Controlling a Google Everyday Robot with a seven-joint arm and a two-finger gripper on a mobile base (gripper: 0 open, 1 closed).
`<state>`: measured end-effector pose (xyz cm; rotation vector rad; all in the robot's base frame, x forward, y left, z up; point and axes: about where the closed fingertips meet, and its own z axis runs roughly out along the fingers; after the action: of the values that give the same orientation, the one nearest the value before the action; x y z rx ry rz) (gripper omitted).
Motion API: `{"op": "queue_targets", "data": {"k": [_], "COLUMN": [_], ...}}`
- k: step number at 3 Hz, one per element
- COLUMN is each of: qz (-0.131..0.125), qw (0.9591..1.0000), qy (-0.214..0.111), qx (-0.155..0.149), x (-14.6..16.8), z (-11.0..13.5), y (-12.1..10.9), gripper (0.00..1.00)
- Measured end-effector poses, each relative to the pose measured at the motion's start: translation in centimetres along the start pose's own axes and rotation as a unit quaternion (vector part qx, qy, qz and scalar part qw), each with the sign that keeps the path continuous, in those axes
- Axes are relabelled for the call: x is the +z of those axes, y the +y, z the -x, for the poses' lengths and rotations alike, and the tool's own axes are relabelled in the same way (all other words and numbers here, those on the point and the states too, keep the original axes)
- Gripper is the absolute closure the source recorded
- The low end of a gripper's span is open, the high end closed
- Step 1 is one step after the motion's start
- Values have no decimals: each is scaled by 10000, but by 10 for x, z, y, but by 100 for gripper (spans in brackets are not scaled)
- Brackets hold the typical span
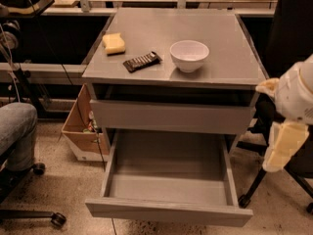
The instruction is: Close middle drawer
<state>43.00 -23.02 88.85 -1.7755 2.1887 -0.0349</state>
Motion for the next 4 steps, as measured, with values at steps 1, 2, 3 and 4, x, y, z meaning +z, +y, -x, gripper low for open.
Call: {"op": "queue_targets", "data": {"k": [1, 2, 3, 4], "qz": [277, 655, 964, 989], "qw": [9992, 9969, 9944, 9943], "qy": [-251, -426, -439, -405], "qx": [-127, -134, -46, -2], "x": [65, 128, 168, 173], "z": [-20, -39, -52, -50], "y": [26, 54, 70, 74], "gripper": [0, 0, 0, 0]}}
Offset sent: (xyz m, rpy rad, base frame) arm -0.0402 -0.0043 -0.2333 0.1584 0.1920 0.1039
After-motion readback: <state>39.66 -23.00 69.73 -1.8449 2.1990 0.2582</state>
